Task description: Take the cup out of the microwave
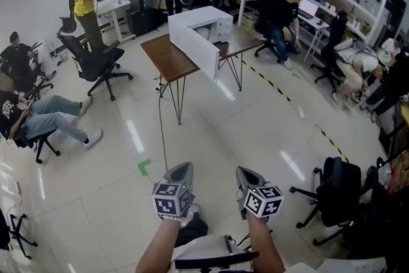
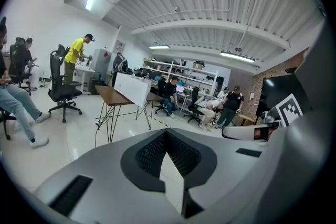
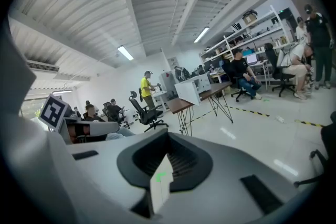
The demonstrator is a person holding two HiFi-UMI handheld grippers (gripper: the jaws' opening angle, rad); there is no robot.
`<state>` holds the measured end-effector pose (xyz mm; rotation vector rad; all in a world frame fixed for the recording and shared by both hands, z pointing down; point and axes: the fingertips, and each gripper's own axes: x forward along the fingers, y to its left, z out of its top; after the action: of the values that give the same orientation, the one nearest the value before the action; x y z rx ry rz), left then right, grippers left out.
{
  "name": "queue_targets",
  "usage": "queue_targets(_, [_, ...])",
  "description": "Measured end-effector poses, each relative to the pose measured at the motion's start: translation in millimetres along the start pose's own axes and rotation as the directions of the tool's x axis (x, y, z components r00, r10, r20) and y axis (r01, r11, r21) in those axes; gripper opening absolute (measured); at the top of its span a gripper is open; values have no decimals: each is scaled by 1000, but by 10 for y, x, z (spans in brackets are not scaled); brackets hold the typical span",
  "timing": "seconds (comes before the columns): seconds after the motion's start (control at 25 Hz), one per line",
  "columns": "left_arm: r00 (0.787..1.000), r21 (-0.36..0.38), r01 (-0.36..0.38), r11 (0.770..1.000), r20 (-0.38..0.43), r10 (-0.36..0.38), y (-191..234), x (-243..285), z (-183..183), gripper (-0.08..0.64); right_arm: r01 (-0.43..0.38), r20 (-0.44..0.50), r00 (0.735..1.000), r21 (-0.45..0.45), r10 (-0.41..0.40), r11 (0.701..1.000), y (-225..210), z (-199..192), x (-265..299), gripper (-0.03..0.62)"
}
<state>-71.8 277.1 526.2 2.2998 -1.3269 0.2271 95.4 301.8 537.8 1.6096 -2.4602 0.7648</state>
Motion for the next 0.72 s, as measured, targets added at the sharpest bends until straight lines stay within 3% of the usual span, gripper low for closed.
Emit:
queue_targets(0.28, [1000, -10, -11, 1000, 1, 11, 430, 517, 363, -3, -15, -7, 1000, -13, 15, 1000, -100, 353, 719, 11])
queue_targets(0.72, [1000, 4, -2, 1000, 9, 2, 714, 1076, 838, -3, -11, 2, 1000, -23, 11, 1000, -264, 782, 1282, 11])
